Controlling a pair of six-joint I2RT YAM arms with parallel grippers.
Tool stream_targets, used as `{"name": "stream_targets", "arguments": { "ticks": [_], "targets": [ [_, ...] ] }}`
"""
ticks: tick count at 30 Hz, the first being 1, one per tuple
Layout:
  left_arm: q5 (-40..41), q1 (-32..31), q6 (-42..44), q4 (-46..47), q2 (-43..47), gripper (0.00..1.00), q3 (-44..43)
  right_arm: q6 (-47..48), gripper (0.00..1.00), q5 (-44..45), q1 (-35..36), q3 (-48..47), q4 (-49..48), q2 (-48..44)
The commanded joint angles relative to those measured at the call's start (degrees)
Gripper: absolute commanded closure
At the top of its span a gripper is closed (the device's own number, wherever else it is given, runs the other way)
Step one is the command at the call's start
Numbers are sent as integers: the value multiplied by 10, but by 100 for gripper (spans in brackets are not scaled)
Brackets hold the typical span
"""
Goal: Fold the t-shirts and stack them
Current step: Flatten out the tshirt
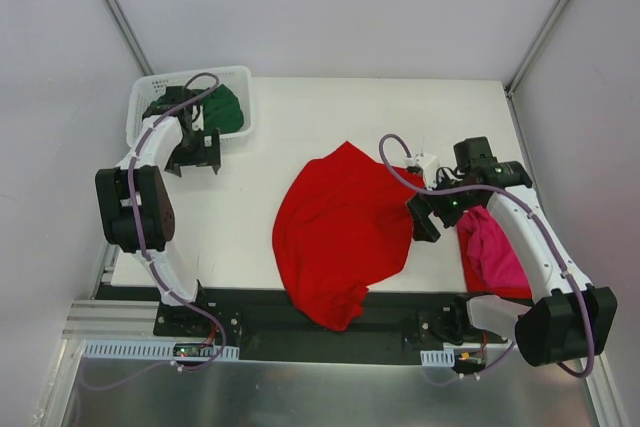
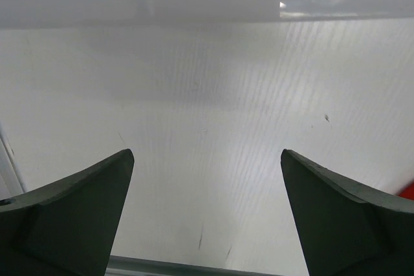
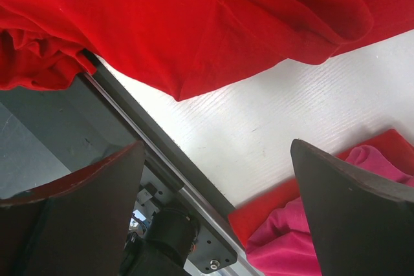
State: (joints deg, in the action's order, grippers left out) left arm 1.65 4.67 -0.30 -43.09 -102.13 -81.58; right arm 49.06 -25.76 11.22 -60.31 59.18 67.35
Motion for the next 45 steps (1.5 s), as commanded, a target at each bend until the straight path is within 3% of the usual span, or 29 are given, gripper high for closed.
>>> {"name": "stream_targets", "arguments": {
  "ticks": [1,6,12,17,23,26,34,41,45],
  "targets": [
    [13,25,-2,13,-61,1,-58,2,0,-11,-3,-6,3,-8],
    [40,53,41,16,-156,1,-170,4,0,6,-5,8,8,-40],
    [77,56,90,24,-192,0,-279,10,0,19,-10,23,10,-60],
    [71,60,87,27,-136,1,-237,12,0,15,-16,28,9,-54],
    [89,75,86,52,-1,1,-101,16,0,6,-21,33,0,-48],
    [73,97,86,56,8,1,-72,14,0,-6,-23,28,-2,-37],
    [27,185,92,60,-119,1,-181,8,0,-4,-23,27,2,-46],
    [-2,174,94,20,-187,1,-293,7,0,18,-24,22,22,-73],
    [-50,153,86,9,-149,4,-242,9,0,25,-25,26,29,-86]
  ]
}}
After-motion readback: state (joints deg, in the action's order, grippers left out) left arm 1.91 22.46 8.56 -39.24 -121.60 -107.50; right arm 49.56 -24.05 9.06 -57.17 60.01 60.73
